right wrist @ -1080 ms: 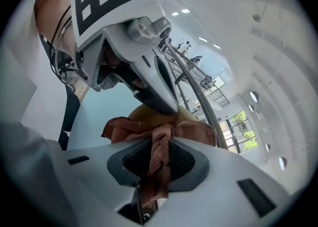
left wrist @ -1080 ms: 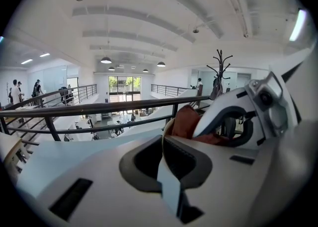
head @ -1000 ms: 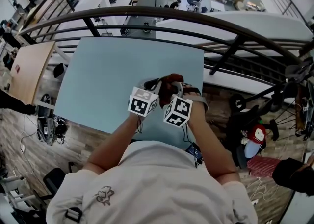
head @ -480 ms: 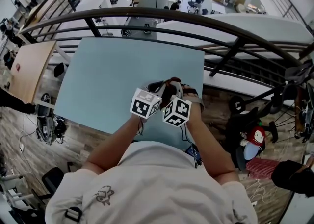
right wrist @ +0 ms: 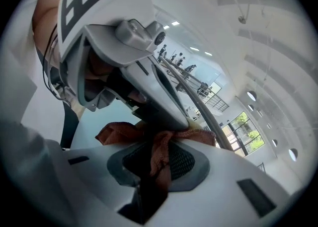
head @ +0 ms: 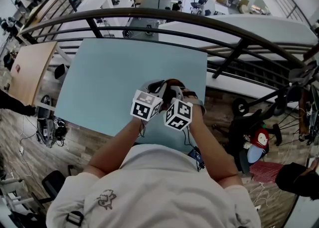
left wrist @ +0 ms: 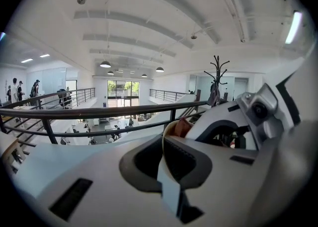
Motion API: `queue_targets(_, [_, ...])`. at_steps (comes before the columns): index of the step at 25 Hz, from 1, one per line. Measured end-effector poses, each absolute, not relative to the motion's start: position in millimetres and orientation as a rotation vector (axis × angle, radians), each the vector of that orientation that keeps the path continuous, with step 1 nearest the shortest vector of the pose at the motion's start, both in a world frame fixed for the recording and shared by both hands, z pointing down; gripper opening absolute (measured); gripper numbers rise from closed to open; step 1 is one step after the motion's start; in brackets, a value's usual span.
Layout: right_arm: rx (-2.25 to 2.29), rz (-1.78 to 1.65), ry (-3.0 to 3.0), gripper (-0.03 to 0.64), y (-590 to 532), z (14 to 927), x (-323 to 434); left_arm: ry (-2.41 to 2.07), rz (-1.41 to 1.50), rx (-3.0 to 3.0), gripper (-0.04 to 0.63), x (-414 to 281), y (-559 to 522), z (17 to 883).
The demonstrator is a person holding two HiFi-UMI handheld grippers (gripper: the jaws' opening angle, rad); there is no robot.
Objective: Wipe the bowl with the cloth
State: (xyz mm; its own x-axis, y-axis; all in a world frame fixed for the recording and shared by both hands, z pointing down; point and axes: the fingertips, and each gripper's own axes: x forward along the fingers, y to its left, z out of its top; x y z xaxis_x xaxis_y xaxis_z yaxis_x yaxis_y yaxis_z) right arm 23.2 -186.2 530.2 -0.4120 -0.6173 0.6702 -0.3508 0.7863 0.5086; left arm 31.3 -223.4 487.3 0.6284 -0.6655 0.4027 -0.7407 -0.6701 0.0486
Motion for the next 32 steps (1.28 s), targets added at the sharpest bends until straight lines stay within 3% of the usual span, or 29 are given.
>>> queue_targets(9, [0.632,-0.378,-1.976,0.092,-175.4,534.5,38.8,-1.173,0.541,2.628,0.021,27.3,-223.6,495.3])
queue_targets(21, [0.847,-0.492,-1.874,0.092,-207.9,500.8,66.1,-1.145,0.550,2.611,0.021,30.0,-223.0,493.0])
queue_targets(32, [0.733,-0.479,-1.912,0.092,-196.6,519.8,34.6,-1.135,0.496,2.643,0.023,36.9,-213.9,477.4])
